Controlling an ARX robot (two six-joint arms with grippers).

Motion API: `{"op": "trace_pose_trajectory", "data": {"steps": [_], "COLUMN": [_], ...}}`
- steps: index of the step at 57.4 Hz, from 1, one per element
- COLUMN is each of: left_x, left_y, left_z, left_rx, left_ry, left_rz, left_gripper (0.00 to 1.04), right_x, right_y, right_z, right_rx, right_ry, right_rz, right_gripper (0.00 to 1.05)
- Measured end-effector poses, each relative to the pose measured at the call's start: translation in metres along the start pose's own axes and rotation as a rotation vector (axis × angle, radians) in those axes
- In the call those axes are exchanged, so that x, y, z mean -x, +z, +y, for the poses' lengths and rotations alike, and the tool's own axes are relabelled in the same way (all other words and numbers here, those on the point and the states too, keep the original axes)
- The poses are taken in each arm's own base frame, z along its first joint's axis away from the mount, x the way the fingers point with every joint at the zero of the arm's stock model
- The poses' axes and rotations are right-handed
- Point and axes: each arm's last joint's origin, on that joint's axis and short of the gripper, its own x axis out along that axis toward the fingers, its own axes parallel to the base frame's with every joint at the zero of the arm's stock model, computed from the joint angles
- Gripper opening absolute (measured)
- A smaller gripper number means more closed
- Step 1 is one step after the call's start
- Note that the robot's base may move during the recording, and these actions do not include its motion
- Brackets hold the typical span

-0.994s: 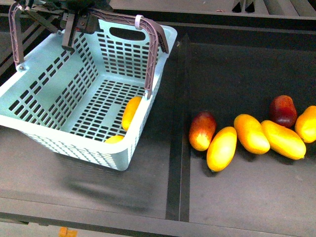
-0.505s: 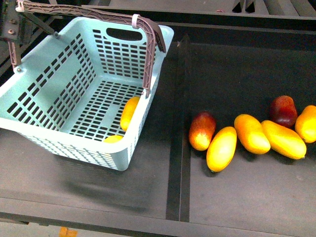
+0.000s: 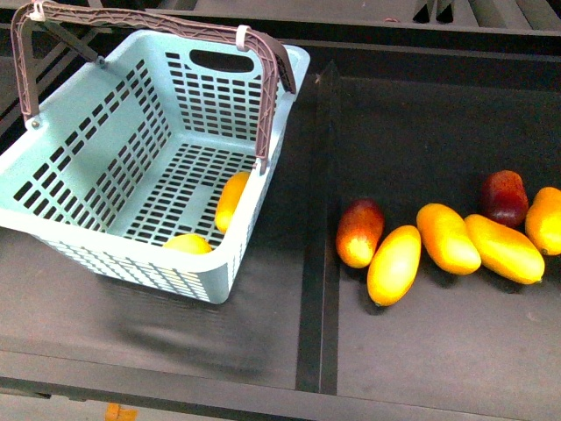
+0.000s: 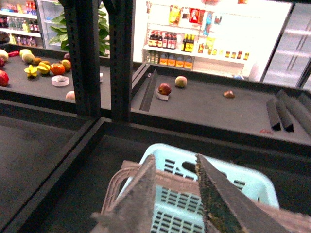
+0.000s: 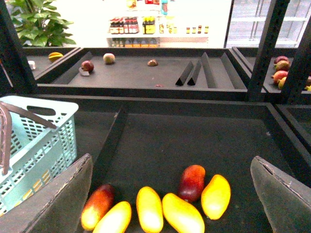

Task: Pick lemon and mango into basket

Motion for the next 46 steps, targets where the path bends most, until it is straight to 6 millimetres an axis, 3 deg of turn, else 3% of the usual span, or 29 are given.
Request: {"op": "trace_pose_trajectory", "data": {"steps": [6,34,46], "left_x": [0.021,0.095,0.119], "left_y": [-0.012,-0.028,-0.026], "left_z": [0.008,0.041,0.041], "left_rx": [-0.056,-0.087,-0.088], "left_ry": [-0.01,0.004,-0.002], "left_rz": [0.039,0.042,0.034], "left_gripper": [0.03,0.03,0.03], "right_x": [0.0,0.0,0.0], "right_y": [0.0,0.0,0.0], "right_z": [0.0,0.0,0.0], "right_rx": [0.0,0.0,0.0], "right_ry": [0.0,0.0,0.0], "right_rz": [0.0,0.0,0.0], "right_gripper": [0.96,0.96,0.96]}}
